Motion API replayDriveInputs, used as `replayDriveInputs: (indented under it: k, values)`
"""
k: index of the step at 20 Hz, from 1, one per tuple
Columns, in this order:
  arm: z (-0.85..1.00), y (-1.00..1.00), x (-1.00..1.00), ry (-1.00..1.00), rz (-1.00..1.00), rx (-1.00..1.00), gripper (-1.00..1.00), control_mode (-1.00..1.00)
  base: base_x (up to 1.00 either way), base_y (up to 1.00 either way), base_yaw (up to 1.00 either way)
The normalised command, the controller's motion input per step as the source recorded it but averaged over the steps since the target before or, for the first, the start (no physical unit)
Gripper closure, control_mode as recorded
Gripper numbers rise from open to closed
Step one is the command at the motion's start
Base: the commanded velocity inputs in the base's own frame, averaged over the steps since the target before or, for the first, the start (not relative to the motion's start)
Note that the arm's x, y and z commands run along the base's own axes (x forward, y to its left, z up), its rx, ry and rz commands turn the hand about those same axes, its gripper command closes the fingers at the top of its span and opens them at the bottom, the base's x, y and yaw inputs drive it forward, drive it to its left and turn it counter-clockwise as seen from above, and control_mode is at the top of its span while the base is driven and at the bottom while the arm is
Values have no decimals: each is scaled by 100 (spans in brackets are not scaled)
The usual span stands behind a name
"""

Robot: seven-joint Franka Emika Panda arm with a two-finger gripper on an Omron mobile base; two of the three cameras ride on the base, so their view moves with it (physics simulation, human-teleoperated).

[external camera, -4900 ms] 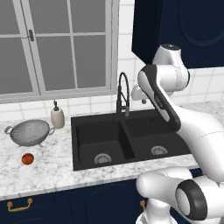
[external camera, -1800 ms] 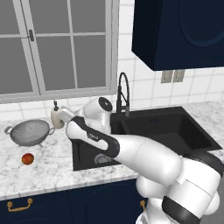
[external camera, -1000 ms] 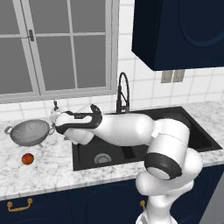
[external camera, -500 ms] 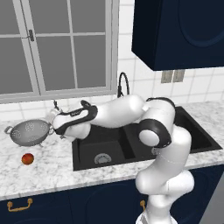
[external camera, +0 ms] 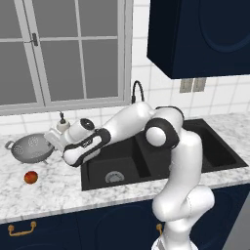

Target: Put the colander in the sink, put the apple in the colander, and turn on the sink faucet and pour water over the colander.

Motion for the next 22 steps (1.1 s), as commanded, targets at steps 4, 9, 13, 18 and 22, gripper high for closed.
replayDriveInputs:
  k: [4, 9, 13, 18, 22]
  values:
    - [0, 24, 22, 1, 0, -1, -100, -100, 0, 0, 0]
    - [-1, 18, 22, 3, 0, -4, -100, -100, 0, 0, 0]
    - [-4, 1, 23, 1, 0, -5, -100, -100, 0, 0, 0]
    - [-20, -1, 8, 9, 0, -4, 100, -100, 0, 0, 0]
    - [-1, -11, 14, 4, 0, 0, 100, -100, 0, 0, 0]
